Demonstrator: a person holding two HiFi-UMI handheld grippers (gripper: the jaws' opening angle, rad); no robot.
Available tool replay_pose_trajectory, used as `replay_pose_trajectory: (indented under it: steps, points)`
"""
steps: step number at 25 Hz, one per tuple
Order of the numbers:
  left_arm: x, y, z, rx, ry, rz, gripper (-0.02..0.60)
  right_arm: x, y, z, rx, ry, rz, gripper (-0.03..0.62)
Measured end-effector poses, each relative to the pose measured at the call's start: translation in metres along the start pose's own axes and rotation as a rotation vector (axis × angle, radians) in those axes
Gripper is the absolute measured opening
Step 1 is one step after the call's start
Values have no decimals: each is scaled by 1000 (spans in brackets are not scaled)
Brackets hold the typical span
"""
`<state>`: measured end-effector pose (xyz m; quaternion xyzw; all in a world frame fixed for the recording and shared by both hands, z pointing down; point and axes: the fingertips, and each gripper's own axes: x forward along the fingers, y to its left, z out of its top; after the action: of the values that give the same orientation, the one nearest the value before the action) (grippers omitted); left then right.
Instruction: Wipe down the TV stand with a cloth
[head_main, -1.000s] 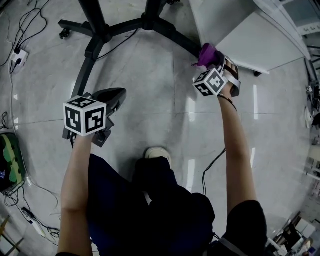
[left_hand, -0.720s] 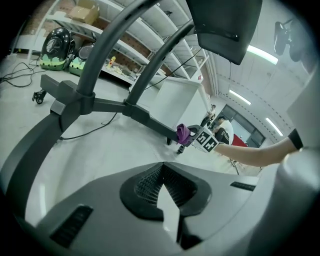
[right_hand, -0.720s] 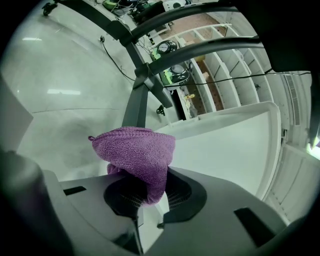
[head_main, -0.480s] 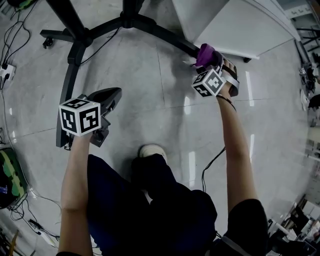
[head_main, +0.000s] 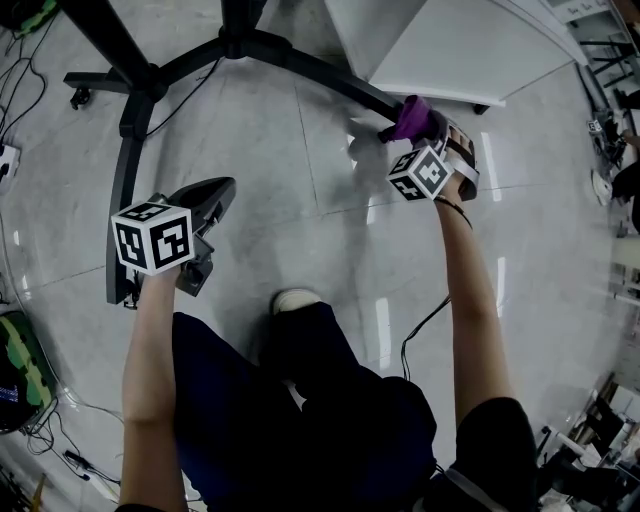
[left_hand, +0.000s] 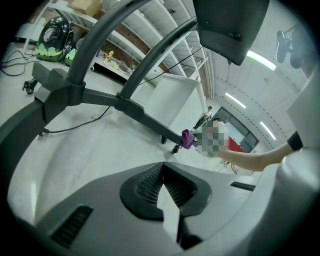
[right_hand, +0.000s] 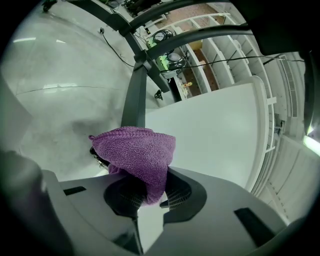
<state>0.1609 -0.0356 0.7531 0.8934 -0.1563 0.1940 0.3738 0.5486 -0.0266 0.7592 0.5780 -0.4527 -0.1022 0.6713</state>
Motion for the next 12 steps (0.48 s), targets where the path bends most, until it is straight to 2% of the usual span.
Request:
replay_pose_trajectory:
  steps: [12]
  points:
    - [-18,4,6,75,-20,56,6,-18,-2,-4,154,-5,-16,87]
